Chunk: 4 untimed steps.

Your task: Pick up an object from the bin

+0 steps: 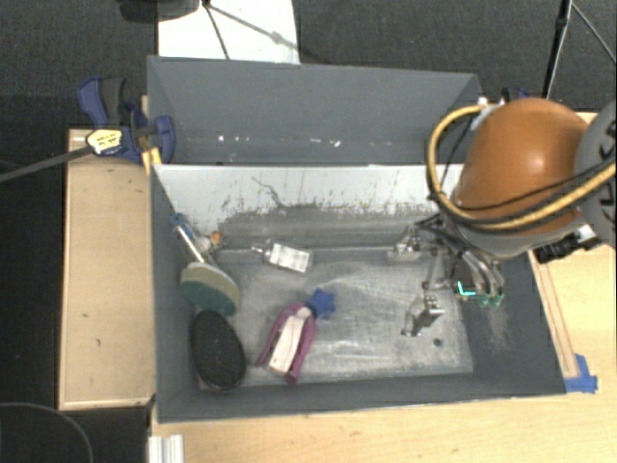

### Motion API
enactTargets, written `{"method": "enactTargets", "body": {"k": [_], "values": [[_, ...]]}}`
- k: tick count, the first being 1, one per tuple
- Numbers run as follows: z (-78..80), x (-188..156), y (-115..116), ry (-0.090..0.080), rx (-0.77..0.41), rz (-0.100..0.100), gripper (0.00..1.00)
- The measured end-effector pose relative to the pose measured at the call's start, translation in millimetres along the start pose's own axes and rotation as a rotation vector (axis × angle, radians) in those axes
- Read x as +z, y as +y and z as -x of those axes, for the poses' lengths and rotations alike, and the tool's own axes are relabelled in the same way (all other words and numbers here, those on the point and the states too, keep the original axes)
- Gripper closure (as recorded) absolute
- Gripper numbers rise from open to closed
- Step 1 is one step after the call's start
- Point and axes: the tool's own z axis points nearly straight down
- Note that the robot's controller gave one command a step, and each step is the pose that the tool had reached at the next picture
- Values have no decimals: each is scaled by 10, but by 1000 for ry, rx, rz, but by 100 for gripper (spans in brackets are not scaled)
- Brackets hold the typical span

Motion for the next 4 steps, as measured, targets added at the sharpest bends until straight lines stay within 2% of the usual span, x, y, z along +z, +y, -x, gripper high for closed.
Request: {"method": "enactTargets", "body": {"k": [1, 2, 3, 4], "values": [[410, 1620, 751, -12, -276, -1, 0], [33, 1340, 1461, -8, -734, 1, 0], [111, 1137, 1528, -10, -1030, -2, 0], [205, 1632, 1438, -9, -1319, -3, 0]]}}
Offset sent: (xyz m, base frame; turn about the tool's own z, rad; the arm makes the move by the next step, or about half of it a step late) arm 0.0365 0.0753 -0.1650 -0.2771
